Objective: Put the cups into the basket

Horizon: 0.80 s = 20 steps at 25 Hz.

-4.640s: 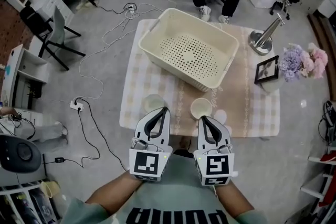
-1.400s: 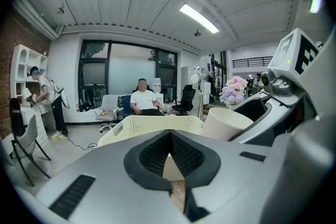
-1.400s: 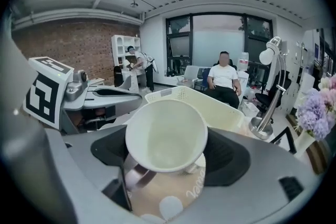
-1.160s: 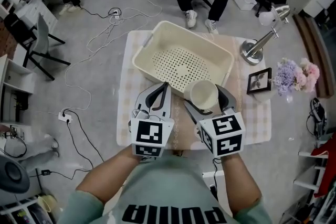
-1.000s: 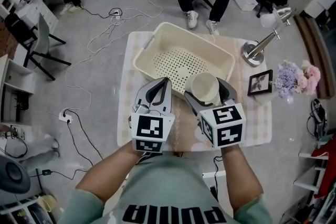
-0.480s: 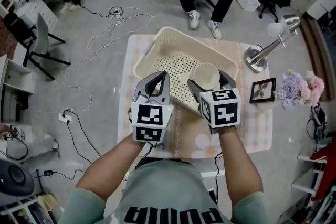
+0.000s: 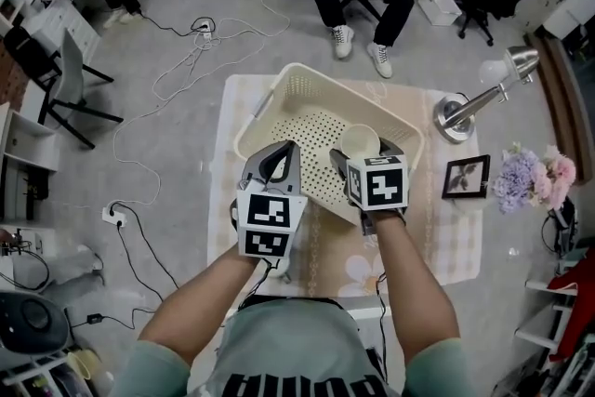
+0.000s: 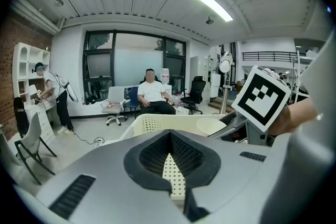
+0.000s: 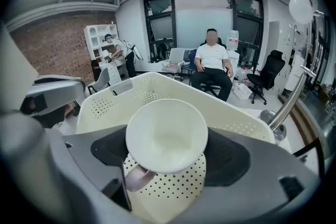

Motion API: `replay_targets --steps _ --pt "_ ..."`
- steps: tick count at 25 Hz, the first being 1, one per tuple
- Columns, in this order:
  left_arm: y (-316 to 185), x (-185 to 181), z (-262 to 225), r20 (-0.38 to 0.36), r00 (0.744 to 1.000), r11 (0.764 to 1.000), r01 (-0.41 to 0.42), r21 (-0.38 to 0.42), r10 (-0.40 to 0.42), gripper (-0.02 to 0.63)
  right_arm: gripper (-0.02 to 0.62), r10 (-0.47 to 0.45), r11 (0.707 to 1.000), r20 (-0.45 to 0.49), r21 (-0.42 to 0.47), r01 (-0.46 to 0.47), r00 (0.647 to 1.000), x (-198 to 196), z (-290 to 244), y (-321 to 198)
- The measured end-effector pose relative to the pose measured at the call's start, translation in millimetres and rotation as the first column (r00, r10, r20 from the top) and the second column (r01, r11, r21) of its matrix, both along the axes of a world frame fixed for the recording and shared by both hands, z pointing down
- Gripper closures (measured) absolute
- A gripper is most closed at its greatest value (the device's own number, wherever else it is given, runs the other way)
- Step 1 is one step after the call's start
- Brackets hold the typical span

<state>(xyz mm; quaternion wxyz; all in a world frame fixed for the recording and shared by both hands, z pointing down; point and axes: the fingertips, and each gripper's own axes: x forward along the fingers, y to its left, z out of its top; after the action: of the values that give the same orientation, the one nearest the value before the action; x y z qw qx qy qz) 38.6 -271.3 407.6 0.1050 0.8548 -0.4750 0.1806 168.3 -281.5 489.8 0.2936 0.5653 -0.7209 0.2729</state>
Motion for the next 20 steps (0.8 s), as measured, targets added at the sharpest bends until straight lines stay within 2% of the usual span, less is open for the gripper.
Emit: replay_targets --steps 6,11,20 --pt "-4 -1 11 -0.002 1.000 1.000 -0.002 -0.029 0.002 0.598 0.195 0.016 0.999 -0.047 -0.036 -0.018 0.999 7 22 -15" --pt "-3 -3 16 -0.004 1.000 0.999 -0.005 -0.042 0.005 0.598 0.195 0.065 0.995 -0.103 -0.072 -0.072 0.993 19 41 -23" --pt "-1 -8 16 -0.011 1.000 0.999 -0.009 -0.046 0.008 0.598 0.195 0.095 0.988 -0.105 -0.114 -0.107 0.990 22 66 -21"
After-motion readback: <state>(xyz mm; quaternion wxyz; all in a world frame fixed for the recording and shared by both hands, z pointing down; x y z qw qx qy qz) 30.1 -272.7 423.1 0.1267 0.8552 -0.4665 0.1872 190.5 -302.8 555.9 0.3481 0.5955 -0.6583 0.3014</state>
